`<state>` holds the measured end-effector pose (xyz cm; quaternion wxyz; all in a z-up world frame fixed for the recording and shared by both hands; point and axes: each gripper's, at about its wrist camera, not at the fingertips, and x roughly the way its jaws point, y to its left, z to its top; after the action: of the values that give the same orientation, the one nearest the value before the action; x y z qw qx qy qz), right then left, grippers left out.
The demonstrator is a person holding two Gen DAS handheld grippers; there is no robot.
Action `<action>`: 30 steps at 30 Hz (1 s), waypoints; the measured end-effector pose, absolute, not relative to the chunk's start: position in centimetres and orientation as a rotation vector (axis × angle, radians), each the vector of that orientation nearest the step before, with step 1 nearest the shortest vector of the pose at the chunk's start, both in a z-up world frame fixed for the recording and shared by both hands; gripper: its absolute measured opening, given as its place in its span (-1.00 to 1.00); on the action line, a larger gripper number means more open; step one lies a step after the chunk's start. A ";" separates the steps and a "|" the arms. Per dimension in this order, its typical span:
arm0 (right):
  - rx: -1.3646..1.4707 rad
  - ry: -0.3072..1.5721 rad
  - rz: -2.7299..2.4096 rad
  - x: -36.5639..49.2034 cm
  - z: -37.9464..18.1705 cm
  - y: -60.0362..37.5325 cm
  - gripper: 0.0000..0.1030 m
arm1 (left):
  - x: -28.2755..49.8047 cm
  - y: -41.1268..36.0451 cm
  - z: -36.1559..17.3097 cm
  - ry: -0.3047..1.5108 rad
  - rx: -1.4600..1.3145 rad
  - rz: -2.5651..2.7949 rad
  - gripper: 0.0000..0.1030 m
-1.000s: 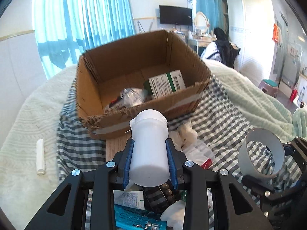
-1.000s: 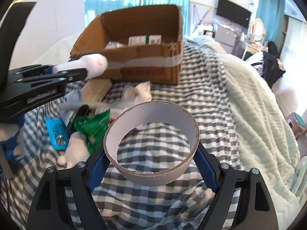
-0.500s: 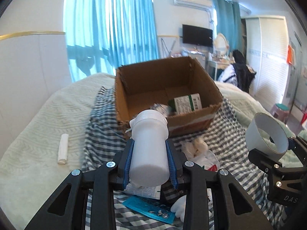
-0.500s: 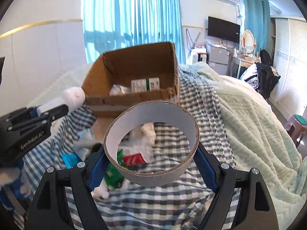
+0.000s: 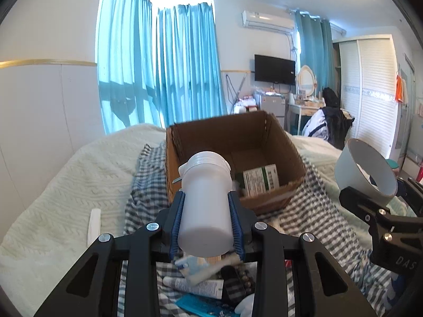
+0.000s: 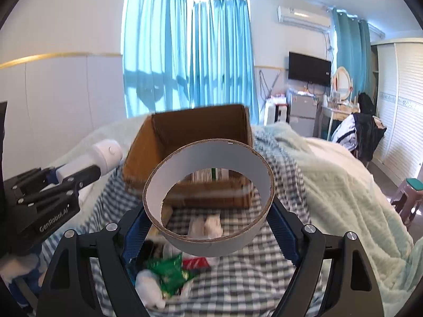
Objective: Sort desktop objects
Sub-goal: 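Carry the white bottle and tape roll with both grippers over the cardboard box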
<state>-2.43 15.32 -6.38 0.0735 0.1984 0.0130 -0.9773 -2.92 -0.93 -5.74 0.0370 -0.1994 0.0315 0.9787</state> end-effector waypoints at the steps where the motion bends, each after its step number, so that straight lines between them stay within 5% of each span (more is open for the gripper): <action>1: 0.587 0.040 -2.933 -2.6 -6.1 15.3 0.59 | -3.1 -1.0 -5.3 0.092 -0.598 3.009 -0.37; 30: 0.270 -0.017 -2.868 -10.5 1.9 15.7 0.59 | -11.7 -1.4 0.4 0.156 -0.388 3.045 -0.37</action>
<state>-10.48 15.68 1.85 0.1300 0.0929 -0.0058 -0.9871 -11.71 -1.39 0.37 0.0341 -0.1262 0.0508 0.9901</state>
